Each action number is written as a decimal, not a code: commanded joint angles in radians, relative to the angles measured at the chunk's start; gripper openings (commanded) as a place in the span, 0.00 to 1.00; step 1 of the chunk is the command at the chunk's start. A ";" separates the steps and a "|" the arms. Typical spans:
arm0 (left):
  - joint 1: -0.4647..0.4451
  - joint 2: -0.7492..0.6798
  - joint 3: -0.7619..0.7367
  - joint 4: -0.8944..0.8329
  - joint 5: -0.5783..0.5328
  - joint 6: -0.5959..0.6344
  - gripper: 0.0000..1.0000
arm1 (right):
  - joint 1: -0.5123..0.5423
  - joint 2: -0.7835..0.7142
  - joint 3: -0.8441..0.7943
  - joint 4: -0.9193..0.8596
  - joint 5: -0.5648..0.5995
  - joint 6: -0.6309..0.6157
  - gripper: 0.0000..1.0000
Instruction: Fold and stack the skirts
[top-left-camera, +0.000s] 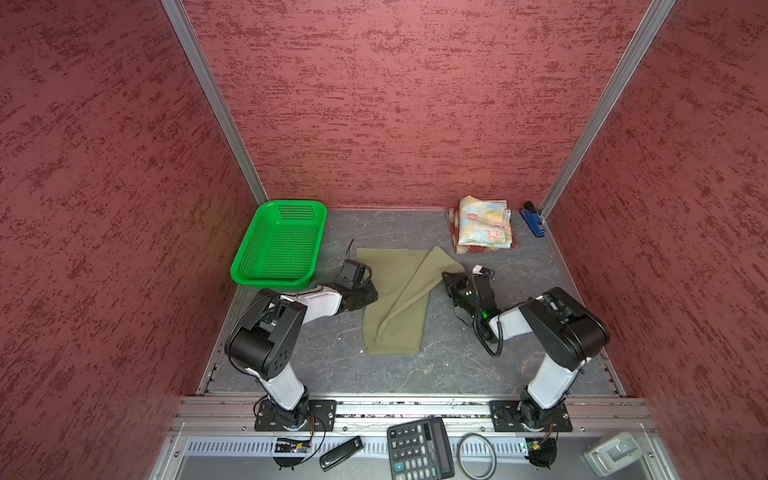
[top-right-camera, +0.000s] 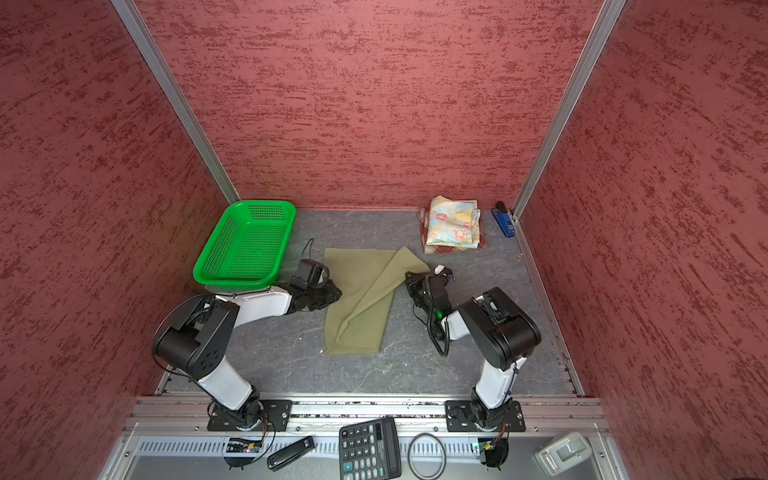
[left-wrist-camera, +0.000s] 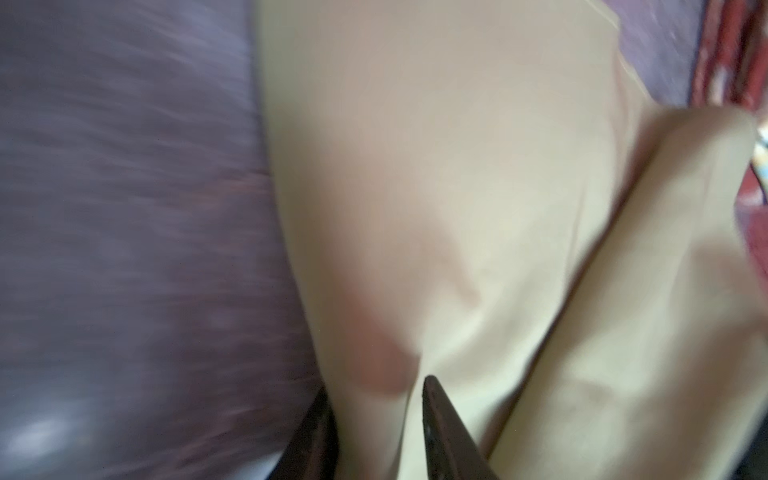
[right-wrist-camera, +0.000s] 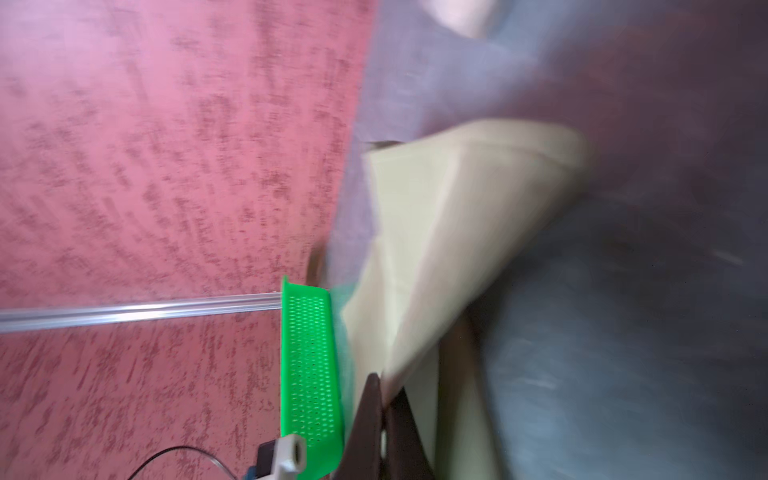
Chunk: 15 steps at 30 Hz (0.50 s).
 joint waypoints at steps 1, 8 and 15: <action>-0.082 0.104 -0.029 -0.126 0.027 -0.064 0.35 | -0.005 -0.127 0.122 -0.326 0.014 -0.197 0.00; -0.145 0.093 -0.034 -0.087 0.050 -0.115 0.35 | -0.009 -0.180 0.497 -0.848 0.020 -0.511 0.00; -0.100 0.008 -0.132 -0.057 0.072 -0.090 0.44 | 0.037 -0.008 0.770 -1.035 -0.088 -0.629 0.00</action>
